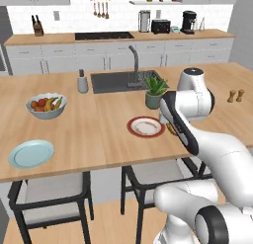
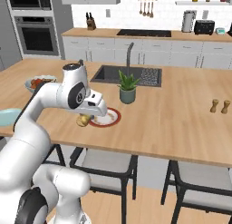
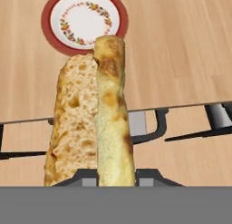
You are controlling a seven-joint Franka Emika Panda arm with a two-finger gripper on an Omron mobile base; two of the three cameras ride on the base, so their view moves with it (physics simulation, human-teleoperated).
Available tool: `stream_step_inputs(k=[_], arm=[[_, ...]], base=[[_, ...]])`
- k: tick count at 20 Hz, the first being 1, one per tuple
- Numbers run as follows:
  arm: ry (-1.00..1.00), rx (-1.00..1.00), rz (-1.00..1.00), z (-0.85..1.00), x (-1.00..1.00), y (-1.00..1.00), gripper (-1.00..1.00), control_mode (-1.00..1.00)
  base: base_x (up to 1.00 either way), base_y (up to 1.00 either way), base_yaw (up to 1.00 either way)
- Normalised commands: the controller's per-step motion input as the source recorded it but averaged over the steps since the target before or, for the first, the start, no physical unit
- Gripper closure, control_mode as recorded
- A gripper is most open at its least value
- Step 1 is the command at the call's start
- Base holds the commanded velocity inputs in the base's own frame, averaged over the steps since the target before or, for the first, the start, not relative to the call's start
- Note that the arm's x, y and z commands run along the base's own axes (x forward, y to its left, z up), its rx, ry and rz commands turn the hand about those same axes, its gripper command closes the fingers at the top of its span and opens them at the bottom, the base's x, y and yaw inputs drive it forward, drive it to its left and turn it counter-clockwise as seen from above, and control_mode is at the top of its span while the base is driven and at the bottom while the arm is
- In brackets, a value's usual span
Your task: Place one bun and one sausage from the bowl on each plate.
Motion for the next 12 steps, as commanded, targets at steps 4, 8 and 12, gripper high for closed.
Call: stream_step_inputs(k=[4,8,12], arm=[[0.0,0.0,0.0,0.0,0.0,0.0,1.0,1.0],[0.0,0.0,0.0,0.0,0.0,0.0,1.0,1.0],[0.0,0.0,0.0,0.0,0.29,0.0,1.0,-1.0]], base=[[0.46,0.0,0.0],[0.57,-0.06,0.0],[0.25,-0.02,0.0]])
